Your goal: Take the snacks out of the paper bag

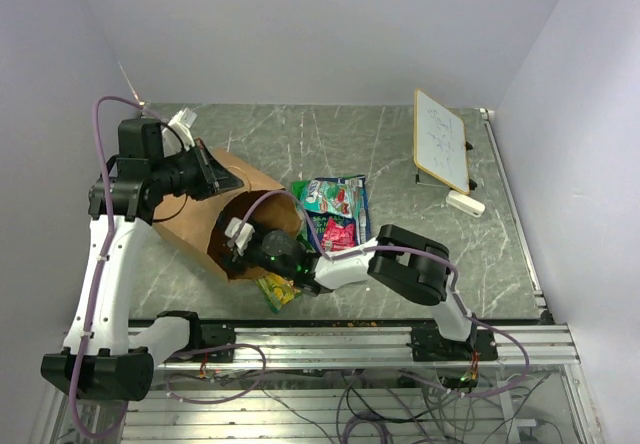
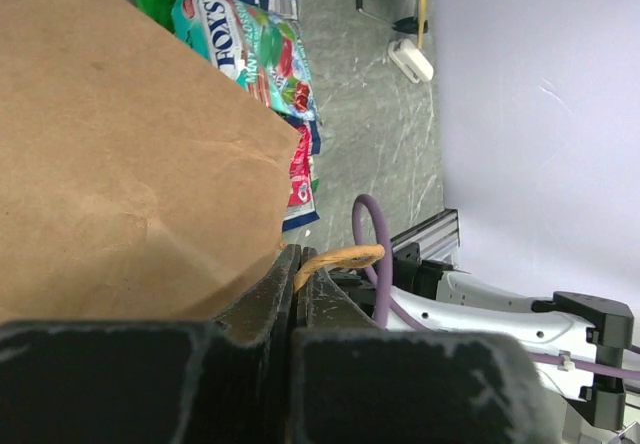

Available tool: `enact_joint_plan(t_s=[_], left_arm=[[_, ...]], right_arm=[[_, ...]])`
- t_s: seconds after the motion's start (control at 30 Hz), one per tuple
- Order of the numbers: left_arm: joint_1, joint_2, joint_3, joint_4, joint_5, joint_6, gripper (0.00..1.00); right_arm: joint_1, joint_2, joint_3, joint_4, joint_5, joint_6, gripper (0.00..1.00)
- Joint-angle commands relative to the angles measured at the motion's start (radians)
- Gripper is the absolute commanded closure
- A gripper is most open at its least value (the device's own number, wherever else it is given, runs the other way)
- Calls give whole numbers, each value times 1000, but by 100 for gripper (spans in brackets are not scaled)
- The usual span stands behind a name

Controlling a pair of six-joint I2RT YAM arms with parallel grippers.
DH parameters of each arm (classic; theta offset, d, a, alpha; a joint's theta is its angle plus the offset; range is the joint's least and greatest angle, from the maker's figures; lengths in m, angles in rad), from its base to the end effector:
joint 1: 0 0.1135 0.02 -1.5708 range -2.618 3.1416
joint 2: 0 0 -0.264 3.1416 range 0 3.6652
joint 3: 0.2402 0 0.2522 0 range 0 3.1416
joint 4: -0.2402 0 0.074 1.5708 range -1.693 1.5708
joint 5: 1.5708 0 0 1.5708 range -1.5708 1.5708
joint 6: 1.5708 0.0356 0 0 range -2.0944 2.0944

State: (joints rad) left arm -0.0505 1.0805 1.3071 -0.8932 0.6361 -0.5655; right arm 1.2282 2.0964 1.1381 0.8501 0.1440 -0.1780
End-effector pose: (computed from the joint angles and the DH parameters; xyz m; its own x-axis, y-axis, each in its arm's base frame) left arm 0.2002 -0.0313 0.3964 -0.7930 -0.3915 -0.4668 0.0971 0.6751 -0.7313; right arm 0.1563 0.4230 0.1641 0.1209 -0.1828 -0.9757 -0.8767 0.4415 -0.1913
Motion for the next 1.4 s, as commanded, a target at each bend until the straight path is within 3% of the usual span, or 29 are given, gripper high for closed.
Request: enact_joint_plan(t_s=[0.0, 0.2, 0.9, 1.37], left_arm=[[-3, -25, 30, 73, 57, -5, 93], [-3, -54, -11, 118, 109, -20, 93], [-9, -108, -48, 157, 187, -96, 93], [-9, -153, -96, 161, 166, -179, 93]], right_arm=[[-21, 9, 4, 69, -25, -20, 30], [-23, 42, 136, -89, -26, -12, 26], [13, 332, 499, -227, 46, -164, 16], [-1, 411, 591, -287, 93, -191, 32]])
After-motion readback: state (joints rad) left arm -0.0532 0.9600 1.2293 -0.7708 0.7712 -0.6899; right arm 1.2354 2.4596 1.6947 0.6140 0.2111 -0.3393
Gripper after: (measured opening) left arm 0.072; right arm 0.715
